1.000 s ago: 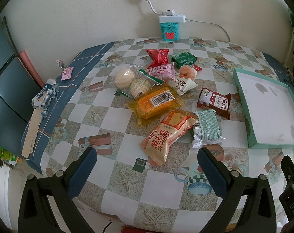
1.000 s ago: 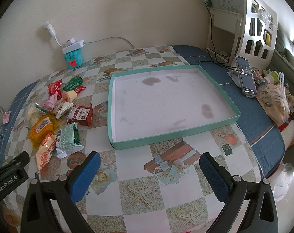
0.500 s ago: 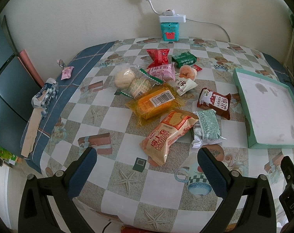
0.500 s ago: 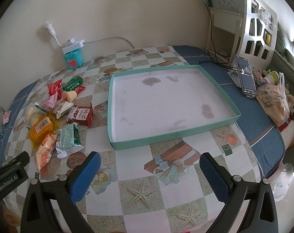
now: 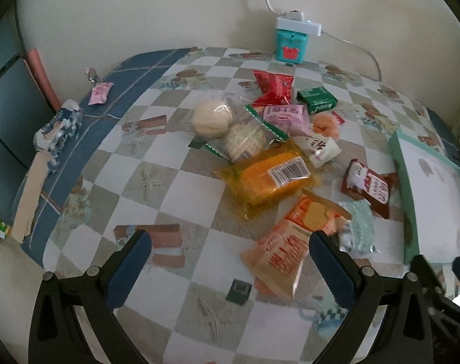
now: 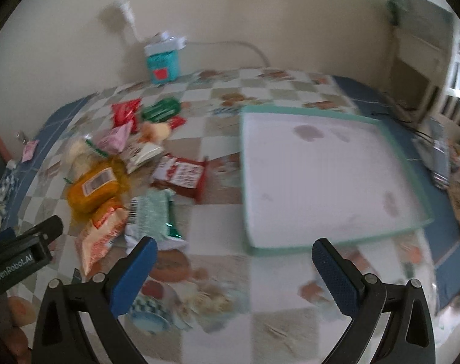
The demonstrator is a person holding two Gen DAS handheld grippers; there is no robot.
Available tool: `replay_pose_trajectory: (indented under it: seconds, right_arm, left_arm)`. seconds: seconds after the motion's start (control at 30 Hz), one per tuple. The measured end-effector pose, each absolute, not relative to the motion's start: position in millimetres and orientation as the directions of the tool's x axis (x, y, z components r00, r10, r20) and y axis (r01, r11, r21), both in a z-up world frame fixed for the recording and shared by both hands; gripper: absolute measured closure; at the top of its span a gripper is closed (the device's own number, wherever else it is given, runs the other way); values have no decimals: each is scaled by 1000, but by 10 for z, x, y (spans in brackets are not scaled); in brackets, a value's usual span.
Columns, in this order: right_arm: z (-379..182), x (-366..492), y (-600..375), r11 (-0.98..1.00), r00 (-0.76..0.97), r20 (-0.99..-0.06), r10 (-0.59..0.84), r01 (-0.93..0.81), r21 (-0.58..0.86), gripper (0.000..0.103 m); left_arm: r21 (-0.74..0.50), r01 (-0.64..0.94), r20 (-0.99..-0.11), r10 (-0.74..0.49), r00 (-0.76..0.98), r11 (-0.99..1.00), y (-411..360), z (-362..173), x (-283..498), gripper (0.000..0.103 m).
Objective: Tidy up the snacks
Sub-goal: 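Move the right gripper to the green-and-white wafer pack and close on it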
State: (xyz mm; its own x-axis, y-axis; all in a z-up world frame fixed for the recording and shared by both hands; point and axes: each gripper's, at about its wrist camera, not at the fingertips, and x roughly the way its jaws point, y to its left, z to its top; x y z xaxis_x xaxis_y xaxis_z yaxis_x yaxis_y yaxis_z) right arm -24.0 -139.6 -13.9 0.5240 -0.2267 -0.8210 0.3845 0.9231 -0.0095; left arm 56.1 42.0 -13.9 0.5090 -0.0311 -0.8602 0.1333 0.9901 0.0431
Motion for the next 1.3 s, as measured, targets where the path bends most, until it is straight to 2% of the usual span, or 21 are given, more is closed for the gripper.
replay_pose_trajectory:
  seconds: [0.23,0.47,0.67,0.83,1.03,1.1,1.3]
  right_arm:
    - [-431,150,-1222,955,490,-858,-153,298,0,0]
    - [-677,334,-1005,976,435,-895,-98,217,-1,0]
    - [-751,382,-997,977,418,-904,-91,213,0,5]
    - [-761,404,-1018,982,430,-901,-59,189,26,14]
    - [-744,434,-1014,989,460,-888,-17,139,54,32]
    - [-739,430,-1007,990,466,-885,-4,126,62,41]
    - [-741,400,-1082,987,474,-880,42,119,111,44]
  left_arm:
    - [-24,150,-883,-91,460,988,437,-347,787,0]
    - [-46,106,-905,-87,416,993,565,-558,934,0]
    - [-65,89,-913,-96,397,994,589,-665,968,0]
    - [-82,78,-912,-107,397,993,580,-681,991,0]
    - [-90,76,-909,-113,401,993,547,-683,997,0]
    - [-89,79,-909,-113,401,993,527,-683,994,0]
    - [-68,90,-908,-99,407,994,466,-679,974,0]
